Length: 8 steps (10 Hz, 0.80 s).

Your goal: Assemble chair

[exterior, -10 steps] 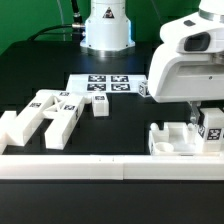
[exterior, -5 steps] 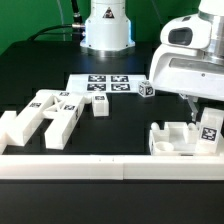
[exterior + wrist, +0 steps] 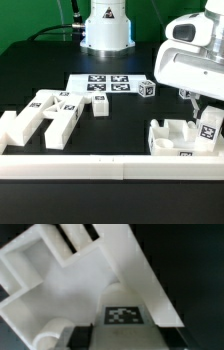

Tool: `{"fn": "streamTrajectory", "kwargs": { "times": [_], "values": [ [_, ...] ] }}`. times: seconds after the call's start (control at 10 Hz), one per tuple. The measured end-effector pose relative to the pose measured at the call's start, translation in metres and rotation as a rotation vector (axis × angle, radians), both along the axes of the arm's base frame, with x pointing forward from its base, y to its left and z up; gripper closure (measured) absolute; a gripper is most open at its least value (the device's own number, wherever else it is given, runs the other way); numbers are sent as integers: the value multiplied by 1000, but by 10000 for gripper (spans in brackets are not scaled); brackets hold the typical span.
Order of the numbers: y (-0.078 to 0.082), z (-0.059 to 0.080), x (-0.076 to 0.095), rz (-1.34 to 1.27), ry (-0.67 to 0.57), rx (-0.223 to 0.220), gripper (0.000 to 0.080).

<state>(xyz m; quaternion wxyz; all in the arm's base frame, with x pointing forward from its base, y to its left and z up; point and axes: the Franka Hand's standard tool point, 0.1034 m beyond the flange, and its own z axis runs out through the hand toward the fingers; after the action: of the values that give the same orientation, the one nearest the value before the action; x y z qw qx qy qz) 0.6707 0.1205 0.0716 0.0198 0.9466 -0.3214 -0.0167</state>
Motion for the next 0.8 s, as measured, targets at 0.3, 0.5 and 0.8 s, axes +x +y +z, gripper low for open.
{"fn": "streamTrajectory", "kwargs": {
  "times": [0.3, 0.5, 0.8],
  "values": [
    [2, 0, 0, -291, -21, 1, 509],
    [1, -1, 3, -500, -42, 21, 509],
    [1, -1, 7, -709, -64, 36, 509]
  ]
}}
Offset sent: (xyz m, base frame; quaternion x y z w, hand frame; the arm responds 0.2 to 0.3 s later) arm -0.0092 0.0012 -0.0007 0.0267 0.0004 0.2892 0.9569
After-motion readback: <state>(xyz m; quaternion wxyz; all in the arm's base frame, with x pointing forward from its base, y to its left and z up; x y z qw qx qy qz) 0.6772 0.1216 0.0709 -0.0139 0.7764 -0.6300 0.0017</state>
